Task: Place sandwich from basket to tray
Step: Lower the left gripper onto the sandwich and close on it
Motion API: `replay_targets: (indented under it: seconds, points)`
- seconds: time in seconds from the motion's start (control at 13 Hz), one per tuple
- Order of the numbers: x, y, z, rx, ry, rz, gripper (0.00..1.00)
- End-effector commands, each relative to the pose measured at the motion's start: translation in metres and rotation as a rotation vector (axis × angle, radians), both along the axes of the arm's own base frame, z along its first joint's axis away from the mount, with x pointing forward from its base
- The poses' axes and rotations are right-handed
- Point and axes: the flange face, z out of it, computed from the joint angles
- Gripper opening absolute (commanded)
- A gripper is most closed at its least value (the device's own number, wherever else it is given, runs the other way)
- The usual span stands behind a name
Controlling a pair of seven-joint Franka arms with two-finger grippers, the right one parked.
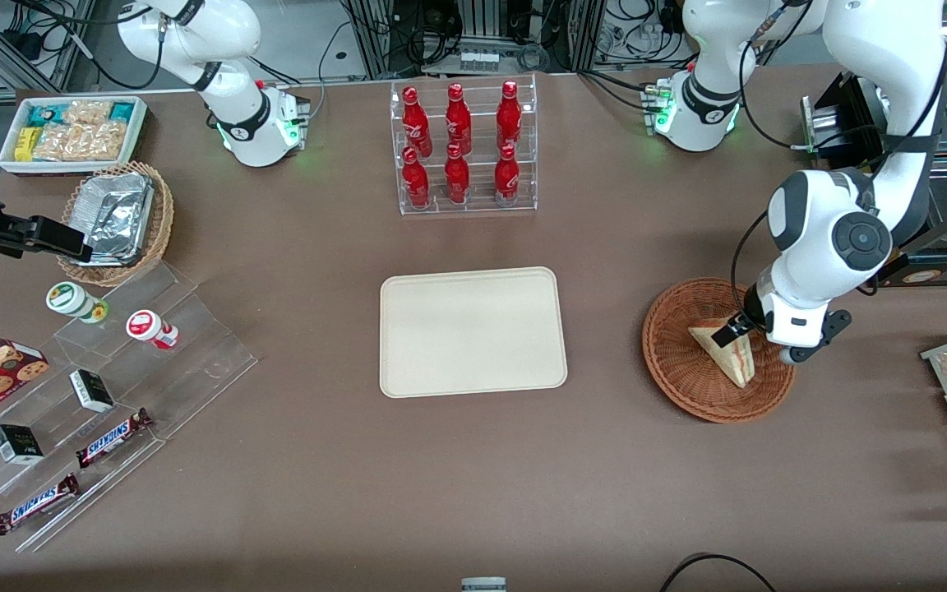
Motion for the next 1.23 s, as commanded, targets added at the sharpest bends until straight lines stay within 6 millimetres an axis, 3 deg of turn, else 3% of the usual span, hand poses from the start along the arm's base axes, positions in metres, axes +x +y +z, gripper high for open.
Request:
replay_targets:
  seconds: [0.0,0.38,0.46,0.54,0.62,0.77,0.85,1.0,1.15]
  points:
    - [0.004,0.000,-0.016,-0.006,-0.010,0.016,1.00]
    - [0.006,0.001,-0.042,-0.007,0.000,0.015,0.99]
    - [0.005,0.003,-0.044,-0.004,0.005,0.015,0.82]
    - [0.004,0.007,-0.044,0.000,0.008,0.016,0.28]
    - [0.003,0.007,-0.043,0.002,0.010,0.011,0.00]
    - [0.002,0.008,-0.039,0.007,0.018,0.006,0.00]
    - [0.001,0.007,-0.027,0.011,0.028,-0.002,0.00]
    - [0.001,0.004,0.013,0.022,0.068,-0.032,0.00]
    - [0.007,-0.008,0.039,0.025,0.102,-0.064,0.00]
